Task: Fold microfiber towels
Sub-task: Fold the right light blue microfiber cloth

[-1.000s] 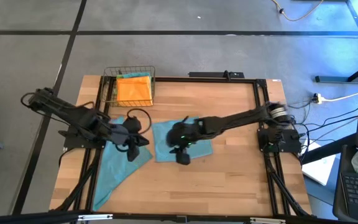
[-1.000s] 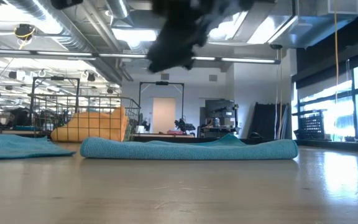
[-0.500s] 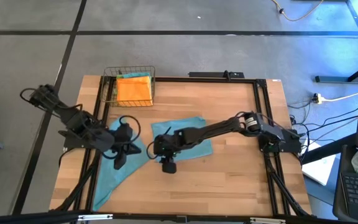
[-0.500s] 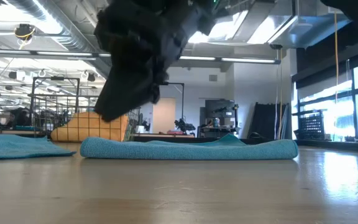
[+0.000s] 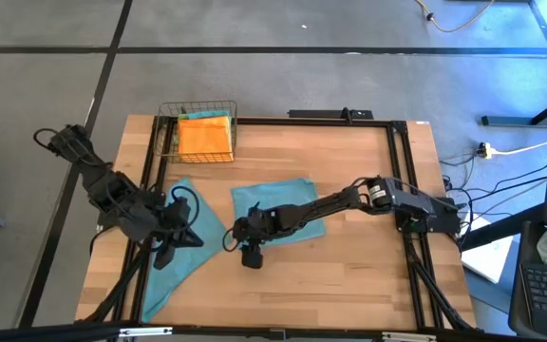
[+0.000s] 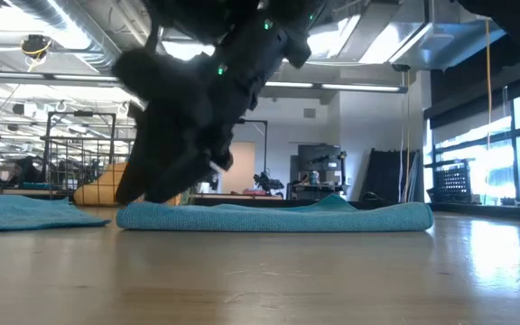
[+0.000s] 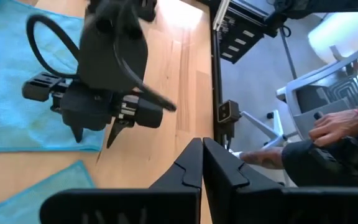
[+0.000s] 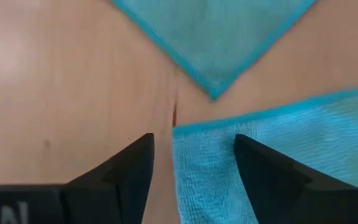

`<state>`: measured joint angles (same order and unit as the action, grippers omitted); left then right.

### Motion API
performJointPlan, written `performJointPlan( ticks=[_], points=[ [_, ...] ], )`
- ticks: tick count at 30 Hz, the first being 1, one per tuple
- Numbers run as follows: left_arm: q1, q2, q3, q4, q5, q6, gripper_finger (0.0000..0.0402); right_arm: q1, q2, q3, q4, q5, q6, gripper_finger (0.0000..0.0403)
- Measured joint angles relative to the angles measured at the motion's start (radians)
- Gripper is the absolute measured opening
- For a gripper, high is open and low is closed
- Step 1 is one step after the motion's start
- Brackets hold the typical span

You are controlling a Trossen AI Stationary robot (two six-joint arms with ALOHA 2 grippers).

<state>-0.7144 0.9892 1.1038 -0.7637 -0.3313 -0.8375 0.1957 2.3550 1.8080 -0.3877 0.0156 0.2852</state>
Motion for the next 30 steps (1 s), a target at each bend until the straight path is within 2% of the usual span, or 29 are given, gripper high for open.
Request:
performJointPlan(
  ticks=[6, 11, 18, 24, 30],
  points=[
    [-0.013, -0.002, 0.0, -0.004, 0.0, -0.009, 0.0001, 0.019, 0.029, 0.002, 0.006, 0.013, 0.004, 0.0222],
    [-0.015, -0.002, 0.0, -0.01, 0.0, -0.035, 0.0002, 0.026, 0.03, 0.002, 0.003, 0.084, 0.038, 0.0222],
    [-0.015, -0.001, 0.0, -0.014, -0.014, -0.072, 0.0003, 0.024, 0.03, -0.01, 0.013, 0.085, 0.077, 0.0211],
    [-0.015, -0.001, 0.0, -0.014, -0.032, -0.073, 0.0003, 0.024, 0.03, -0.011, 0.005, 0.086, 0.077, 0.0146],
    [-0.015, -0.001, 0.0, -0.031, -0.032, -0.073, 0.0001, 0.023, 0.032, 0.011, -0.022, 0.056, 0.077, 0.0028]
  ],
)
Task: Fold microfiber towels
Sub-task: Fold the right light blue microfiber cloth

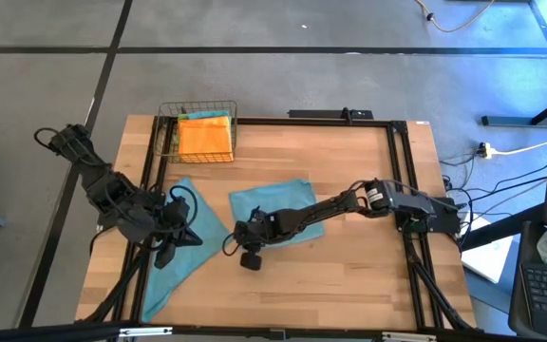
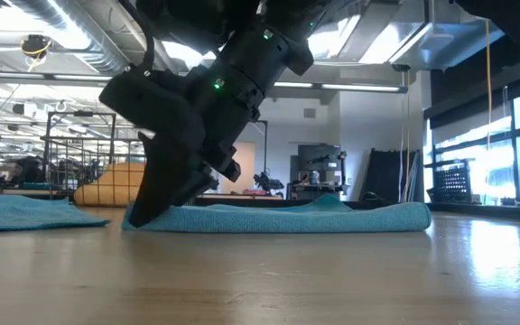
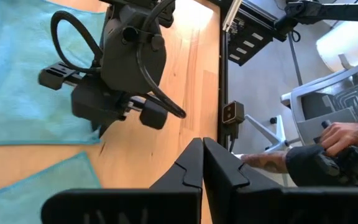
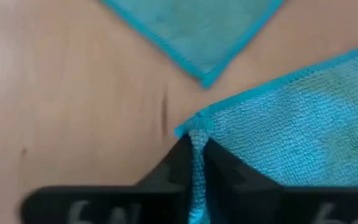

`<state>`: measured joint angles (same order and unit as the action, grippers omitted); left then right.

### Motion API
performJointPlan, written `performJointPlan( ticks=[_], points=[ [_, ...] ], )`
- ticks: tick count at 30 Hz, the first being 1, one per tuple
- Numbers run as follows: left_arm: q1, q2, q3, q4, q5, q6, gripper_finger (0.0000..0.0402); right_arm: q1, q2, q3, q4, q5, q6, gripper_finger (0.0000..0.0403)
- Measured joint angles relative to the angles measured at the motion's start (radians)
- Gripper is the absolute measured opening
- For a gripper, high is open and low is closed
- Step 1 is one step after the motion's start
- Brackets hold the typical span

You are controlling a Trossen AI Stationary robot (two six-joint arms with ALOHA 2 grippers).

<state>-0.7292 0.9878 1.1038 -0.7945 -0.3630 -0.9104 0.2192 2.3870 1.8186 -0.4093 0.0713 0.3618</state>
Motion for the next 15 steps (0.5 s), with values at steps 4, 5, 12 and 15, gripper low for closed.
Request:
performJointPlan(
  ticks=[4, 5, 12, 15],
  points=[
    [0.0, 0.0, 0.0, -0.007, 0.0, 0.001, 0.0004, 0.002, 0.005, 0.08, -0.126, -0.027, -0.006, 0.0014],
    [0.0, 0.0, 0.0, -0.008, 0.0, 0.005, 0.0004, 0.002, 0.005, 0.109, -0.163, -0.027, -0.023, 0.0015],
    [0.0, 0.0, 0.0, -0.044, -0.019, 0.053, 0.0004, 0.003, 0.005, 0.36, -0.509, -0.025, -0.136, 0.0008],
    [0.0, 0.0, 0.0, -0.06, -0.029, 0.085, 0.0005, 0.006, 0.003, 0.445, -0.663, -0.021, -0.111, 0.0007]
  ],
)
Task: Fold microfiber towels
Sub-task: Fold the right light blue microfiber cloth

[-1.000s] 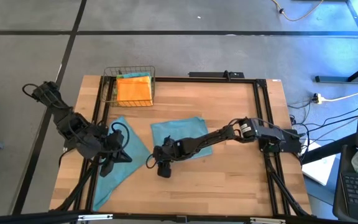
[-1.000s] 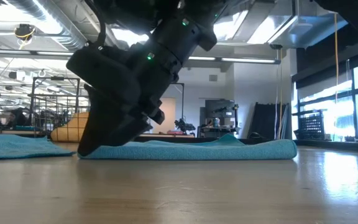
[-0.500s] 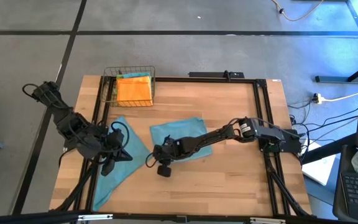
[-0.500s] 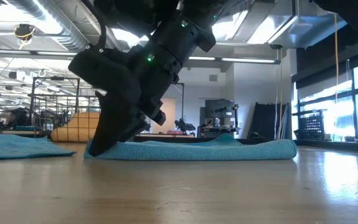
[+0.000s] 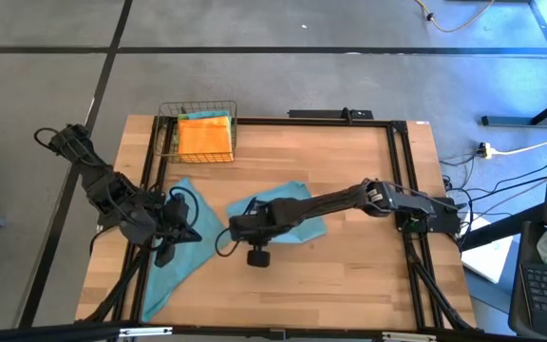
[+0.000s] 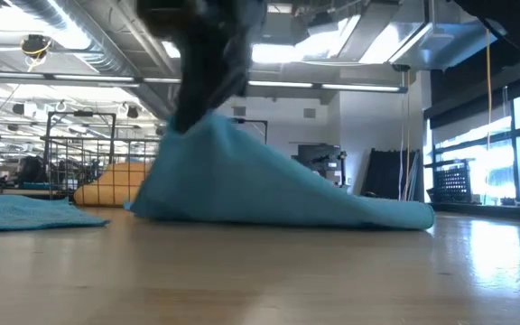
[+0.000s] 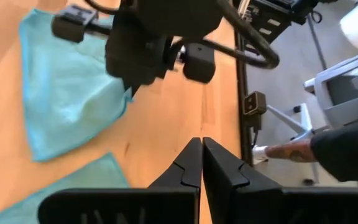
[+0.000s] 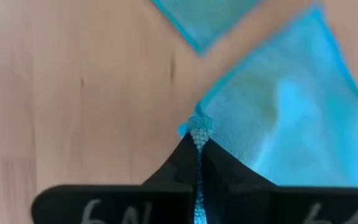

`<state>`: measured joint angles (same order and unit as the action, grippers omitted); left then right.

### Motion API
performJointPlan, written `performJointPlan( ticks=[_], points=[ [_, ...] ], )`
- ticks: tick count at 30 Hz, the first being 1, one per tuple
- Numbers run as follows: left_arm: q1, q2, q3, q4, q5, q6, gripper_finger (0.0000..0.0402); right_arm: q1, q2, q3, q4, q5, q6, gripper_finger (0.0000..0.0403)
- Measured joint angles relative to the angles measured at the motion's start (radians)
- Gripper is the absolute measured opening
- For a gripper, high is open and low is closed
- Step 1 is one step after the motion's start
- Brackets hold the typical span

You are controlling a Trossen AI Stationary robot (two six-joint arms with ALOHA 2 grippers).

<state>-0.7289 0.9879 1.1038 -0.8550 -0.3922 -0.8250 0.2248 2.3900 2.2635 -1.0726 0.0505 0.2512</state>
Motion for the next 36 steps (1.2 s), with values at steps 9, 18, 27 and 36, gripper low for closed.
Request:
performJointPlan(
  ticks=[9, 18, 27, 36],
  points=[
    [0.0, 0.015, 0.0, -0.002, -0.09, 0.11, 0.0008, 0.008, -0.002, 0.089, -0.183, 0.061, 0.107, 0.0006],
    [-0.001, 0.093, -0.18, 0.084, -0.133, 0.264, 0.0063, -0.019, -0.013, 0.091, -0.181, 0.054, 0.114, 0.0007],
    [-0.013, 0.102, -0.627, 0.861, -0.252, 0.315, 0.0148, -0.025, -0.015, 0.091, -0.189, 0.045, 0.16, 0.0008],
    [0.056, 0.267, -0.736, 1.114, -0.304, 0.572, 0.0198, -0.025, -0.028, 0.091, -0.167, -0.002, 0.157, 0.0008]
  ],
)
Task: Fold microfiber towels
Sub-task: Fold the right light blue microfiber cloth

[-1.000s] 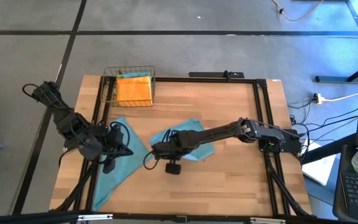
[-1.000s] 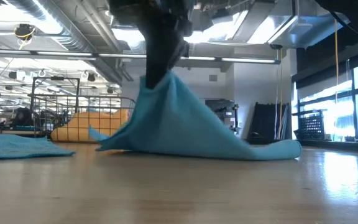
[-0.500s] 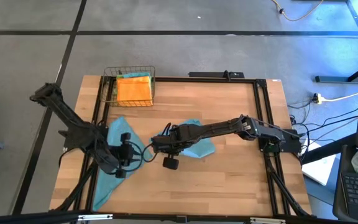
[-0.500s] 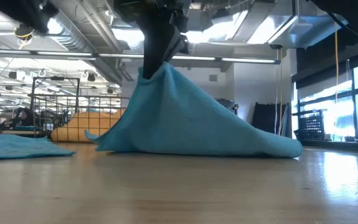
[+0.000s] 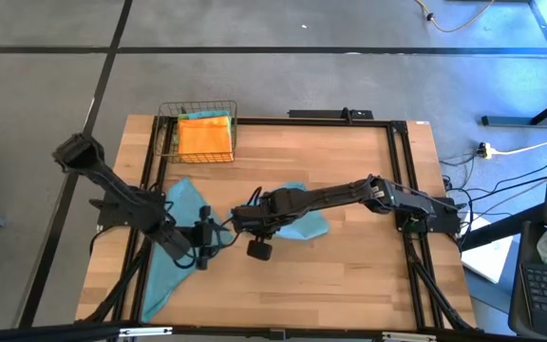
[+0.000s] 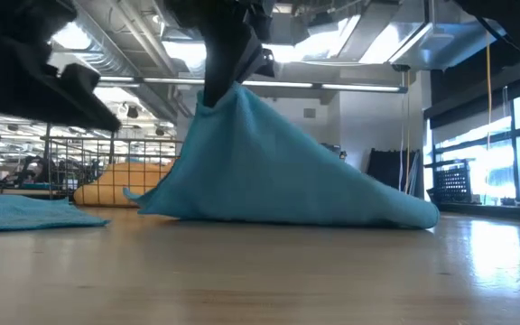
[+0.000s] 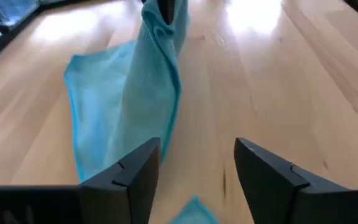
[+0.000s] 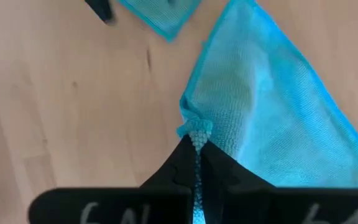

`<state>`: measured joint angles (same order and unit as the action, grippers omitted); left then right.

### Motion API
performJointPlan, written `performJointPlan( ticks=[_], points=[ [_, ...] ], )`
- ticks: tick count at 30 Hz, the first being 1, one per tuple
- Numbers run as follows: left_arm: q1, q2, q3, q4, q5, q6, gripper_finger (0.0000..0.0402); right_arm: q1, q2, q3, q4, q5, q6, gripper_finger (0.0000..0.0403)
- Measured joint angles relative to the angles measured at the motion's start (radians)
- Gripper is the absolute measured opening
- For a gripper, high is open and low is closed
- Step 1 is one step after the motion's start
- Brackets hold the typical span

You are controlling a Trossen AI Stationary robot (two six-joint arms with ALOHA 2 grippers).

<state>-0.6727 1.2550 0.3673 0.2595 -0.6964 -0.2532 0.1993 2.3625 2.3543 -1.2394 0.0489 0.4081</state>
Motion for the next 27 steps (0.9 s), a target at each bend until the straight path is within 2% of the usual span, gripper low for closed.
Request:
performJointPlan(
  ticks=[7, 11, 14, 20, 27],
  points=[
    [0.089, 0.137, 0.003, 0.109, 0.066, 0.042, 0.0208, 0.0, -0.028, 0.0, 0.004, -0.006, 0.002, 0.0009],
    [0.141, 0.206, 0.005, 0.216, 0.143, 0.087, 0.021, 0.0, -0.036, 0.0, 0.004, -0.006, 0.005, 0.0009],
    [0.17, 0.243, 0.011, 0.255, 0.143, 0.099, 0.021, 0.0, -0.036, 0.0, 0.002, -0.007, 0.006, 0.0009],
    [0.225, 0.28, 0.06, 0.212, 0.129, 0.099, 0.0209, 0.002, -0.037, 0.0, -0.004, -0.007, 0.01, 0.0009],
    [0.237, 0.279, 0.159, 0.004, 0.111, 0.099, 0.0201, 0.002, -0.069, 0.0, -0.057, 0.018, 0.007, 0.0009]
  ],
)
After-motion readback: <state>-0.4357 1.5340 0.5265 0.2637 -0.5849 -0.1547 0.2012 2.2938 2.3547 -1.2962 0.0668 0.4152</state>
